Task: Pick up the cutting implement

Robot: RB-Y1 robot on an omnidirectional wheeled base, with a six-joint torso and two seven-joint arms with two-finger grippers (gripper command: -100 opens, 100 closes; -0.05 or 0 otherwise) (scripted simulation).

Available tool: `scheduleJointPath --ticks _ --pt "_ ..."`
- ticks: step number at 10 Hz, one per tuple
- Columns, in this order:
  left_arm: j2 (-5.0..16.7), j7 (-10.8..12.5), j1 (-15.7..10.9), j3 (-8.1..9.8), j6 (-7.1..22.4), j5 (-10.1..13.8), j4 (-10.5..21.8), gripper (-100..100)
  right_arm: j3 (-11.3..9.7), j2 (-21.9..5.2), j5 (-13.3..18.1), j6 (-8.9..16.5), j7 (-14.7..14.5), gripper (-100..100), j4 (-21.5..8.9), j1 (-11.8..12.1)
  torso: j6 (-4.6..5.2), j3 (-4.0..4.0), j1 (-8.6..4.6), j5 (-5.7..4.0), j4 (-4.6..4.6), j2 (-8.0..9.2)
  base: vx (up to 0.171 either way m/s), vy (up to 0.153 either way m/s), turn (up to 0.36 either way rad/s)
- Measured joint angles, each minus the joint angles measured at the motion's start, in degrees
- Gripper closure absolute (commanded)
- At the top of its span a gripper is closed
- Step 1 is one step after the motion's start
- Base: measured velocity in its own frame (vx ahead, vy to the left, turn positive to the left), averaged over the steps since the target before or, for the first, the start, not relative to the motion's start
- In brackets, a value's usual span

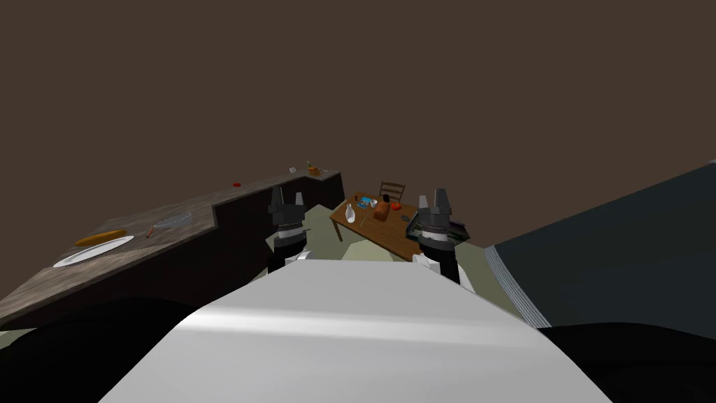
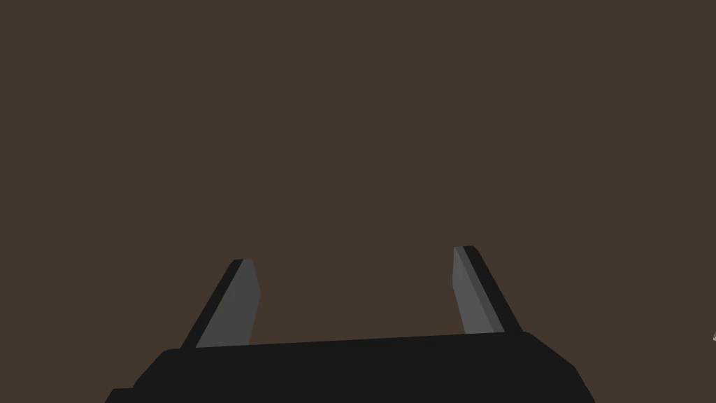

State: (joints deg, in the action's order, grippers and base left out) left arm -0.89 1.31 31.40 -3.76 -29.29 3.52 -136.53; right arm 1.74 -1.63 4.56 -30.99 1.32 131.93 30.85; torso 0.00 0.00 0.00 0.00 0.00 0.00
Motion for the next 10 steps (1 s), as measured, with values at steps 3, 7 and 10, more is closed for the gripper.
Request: scheduleJointPath --ticks 3,7,10 --pt "0.0 0.0 0.0 0.0 0.0 0.0 0.0 0 -0.1 -3.5 0.7 1.4 -0.9 -100 -3.2 -1.5 -0.01 -0.08 0.19 0.04 -0.03 -0.15 0.035 0.056 0.024" --pt "0.0 0.0 0.0 -0.01 0.0 0.0 0.0 0 0.0 -6.6 1.8 3.7 -2.4 -100 -9.8 -3.8 -0.01 -0.09 0.38 0.08 -0.04 -0.16 0.04 0.092 0.034" --pt "0.0 0.0 0.0 0.0 0.0 0.0 0.0 0 0.0 -8.4 2.8 7.4 -3.7 -100 -13.0 -5.7 0.0 -0.14 0.28 0.07 -0.06 -0.23 0.048 0.064 0.014"
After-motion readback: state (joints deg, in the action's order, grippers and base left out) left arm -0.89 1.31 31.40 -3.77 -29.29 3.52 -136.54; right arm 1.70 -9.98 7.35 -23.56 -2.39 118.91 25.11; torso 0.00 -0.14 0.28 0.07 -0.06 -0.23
